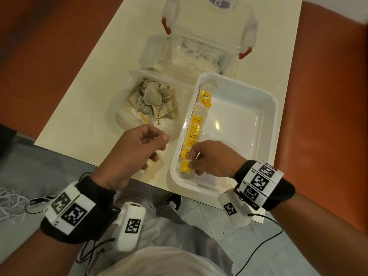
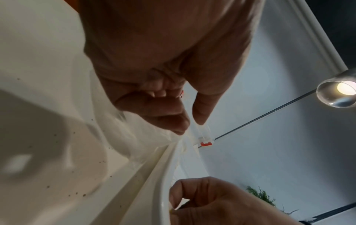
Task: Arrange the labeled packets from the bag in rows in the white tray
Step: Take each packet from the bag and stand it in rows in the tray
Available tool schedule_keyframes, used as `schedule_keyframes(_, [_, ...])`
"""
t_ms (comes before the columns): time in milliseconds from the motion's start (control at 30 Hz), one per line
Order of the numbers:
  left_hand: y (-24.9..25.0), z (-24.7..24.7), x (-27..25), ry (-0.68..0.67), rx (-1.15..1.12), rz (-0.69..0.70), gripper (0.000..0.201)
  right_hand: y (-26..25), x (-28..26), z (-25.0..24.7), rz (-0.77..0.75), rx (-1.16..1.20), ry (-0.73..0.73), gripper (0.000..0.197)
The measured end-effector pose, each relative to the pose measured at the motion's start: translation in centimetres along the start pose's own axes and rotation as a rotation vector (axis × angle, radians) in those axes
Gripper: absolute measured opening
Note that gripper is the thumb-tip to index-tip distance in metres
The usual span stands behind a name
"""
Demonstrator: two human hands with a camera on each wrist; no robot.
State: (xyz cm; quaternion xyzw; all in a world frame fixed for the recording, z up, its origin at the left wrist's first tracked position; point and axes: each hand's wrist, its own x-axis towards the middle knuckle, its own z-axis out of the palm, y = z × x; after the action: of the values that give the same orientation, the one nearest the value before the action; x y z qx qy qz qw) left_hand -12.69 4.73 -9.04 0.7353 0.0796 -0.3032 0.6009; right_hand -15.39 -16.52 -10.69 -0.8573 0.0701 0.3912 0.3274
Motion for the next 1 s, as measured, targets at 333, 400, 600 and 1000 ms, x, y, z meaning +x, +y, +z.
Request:
schedule_keyframes(333, [-0.1, -0.4, 0.4, -0.011, 0.005, 0.009, 0.014, -0.8, 0.5, 0.2, 0.108, 0.129, 0.083, 0.019])
schedule_keyframes(400, [0.0, -0.5, 0.5, -0.015, 0.004, 0.010, 0.014, -0.7, 0.3, 0.1, 0.125, 0.133, 0.094, 0.028])
schedule_keyframes(600, [0.2, -0.8, 0.5, -0.022, 0.011, 0.008, 0.012, -0.6, 0.0, 0.1, 0.151, 0.142, 0.115, 0.041])
schedule_keyframes(1000, [1.4, -1.0, 1.3, -0.033, 0.040, 0.014, 0.014, -0.8, 0.5, 0.2, 0.141, 0.210, 0.068, 0.036])
